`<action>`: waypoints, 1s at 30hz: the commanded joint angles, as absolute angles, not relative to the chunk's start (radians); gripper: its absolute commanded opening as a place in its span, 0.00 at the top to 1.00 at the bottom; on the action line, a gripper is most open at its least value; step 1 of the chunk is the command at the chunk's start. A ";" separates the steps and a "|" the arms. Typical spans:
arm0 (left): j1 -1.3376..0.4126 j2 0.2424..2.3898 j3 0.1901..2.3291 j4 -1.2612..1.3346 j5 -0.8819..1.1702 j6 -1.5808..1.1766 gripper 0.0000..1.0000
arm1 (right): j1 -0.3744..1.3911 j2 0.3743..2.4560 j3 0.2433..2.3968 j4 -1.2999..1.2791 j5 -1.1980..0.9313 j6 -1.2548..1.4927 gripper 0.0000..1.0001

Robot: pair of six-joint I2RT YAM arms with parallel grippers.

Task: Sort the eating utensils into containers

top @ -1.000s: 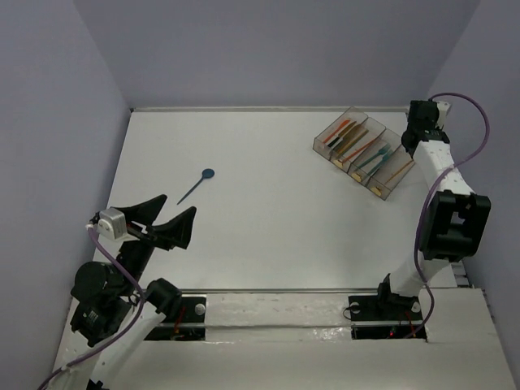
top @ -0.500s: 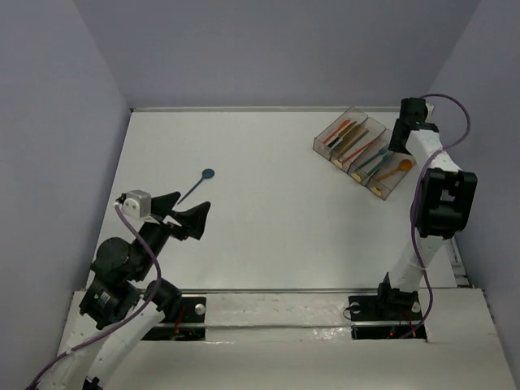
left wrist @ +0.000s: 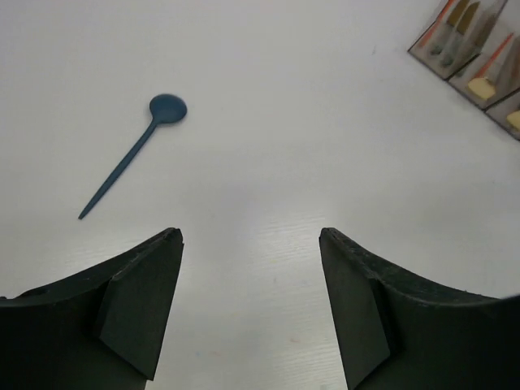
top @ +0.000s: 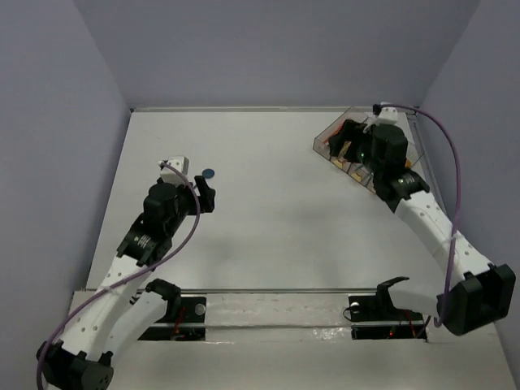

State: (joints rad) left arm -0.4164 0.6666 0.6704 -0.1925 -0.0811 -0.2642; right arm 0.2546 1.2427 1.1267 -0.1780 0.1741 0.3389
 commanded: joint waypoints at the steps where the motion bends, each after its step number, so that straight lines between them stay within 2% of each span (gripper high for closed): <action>1: -0.382 0.799 0.739 -0.207 -0.120 -0.244 0.33 | 0.363 1.135 0.904 0.057 -0.041 0.459 0.14; 8: -0.336 1.083 0.839 -0.206 -0.212 -0.155 0.40 | 0.417 0.960 0.661 0.230 -0.277 0.551 0.21; 10: -0.336 1.204 0.891 -0.195 -0.244 -0.130 0.41 | 0.431 0.969 0.643 0.250 -0.304 0.540 0.27; 12: -0.336 1.265 0.916 -0.152 -0.223 -0.088 0.46 | 0.440 0.980 0.646 0.233 -0.342 0.535 0.29; 15: -0.318 1.354 0.917 -0.072 -0.235 -0.019 0.47 | 0.440 0.965 0.650 0.219 -0.351 0.534 0.33; 22: -0.239 1.586 0.971 -0.008 -0.178 0.083 0.47 | 0.440 0.902 0.657 0.202 -0.371 0.528 0.33; 30: -0.187 1.787 1.063 -0.028 -0.158 0.146 0.59 | 0.440 0.913 0.643 0.218 -0.416 0.543 0.33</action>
